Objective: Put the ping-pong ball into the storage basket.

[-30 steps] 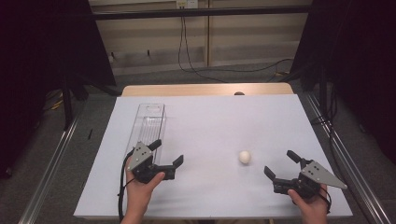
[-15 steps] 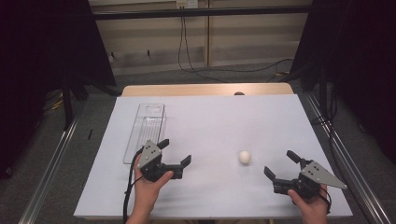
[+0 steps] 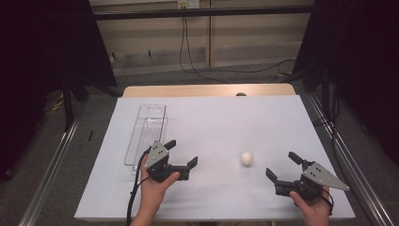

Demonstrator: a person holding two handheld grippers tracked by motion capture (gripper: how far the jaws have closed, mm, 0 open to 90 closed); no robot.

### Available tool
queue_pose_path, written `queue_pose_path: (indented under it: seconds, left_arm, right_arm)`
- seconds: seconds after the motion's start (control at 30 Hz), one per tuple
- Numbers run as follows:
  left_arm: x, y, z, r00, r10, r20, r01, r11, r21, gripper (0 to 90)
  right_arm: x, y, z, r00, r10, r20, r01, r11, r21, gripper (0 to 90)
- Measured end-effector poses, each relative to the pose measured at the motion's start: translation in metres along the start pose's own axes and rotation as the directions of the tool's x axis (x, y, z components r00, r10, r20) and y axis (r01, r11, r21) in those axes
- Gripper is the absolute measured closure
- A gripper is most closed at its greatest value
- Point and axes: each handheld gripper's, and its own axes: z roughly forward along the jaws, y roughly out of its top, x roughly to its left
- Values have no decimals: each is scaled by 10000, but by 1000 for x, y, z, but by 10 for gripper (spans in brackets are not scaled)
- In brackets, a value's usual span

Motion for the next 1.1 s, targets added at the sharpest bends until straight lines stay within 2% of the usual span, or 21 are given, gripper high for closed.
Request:
queue_pose_path:
  seconds: [0.4, 0.53, 0.77, 0.8, 0.97, 1.1]
  left_arm:
    - [-3, 1, 7, 9998, -33, 193, 34, 10000, -24, 19]
    - [-5, 1, 10, 9998, 63, 184, -65, 9999, 110, 19]
    - [-11, 2, 18, 9994, -140, 312, 136, 9998, 117, 19]
    - [-10, 2, 18, 9995, -16, 324, 11, 9998, 175, 19]
    - [-14, 3, 24, 9989, -165, 427, 159, 9998, 145, 19]
    - [-15, 3, 27, 9988, -138, 480, 130, 9998, 176, 19]
  right_arm:
    - [1, 0, 0, 10000, -10, -33, 10, 10000, 11, 5]
    - [1, 0, 0, 10000, -3, -5, 3, 10000, -27, 6]
    - [1, 0, 0, 10000, -15, 1, 15, 10000, -35, 5]
    - [1, 0, 0, 10000, -12, -12, 12, 10000, -29, 5]
    - [1, 0, 1, 10000, -13, -51, 13, 10000, -47, 5]
    - [1, 0, 1, 10000, -13, -68, 13, 10000, -42, 5]
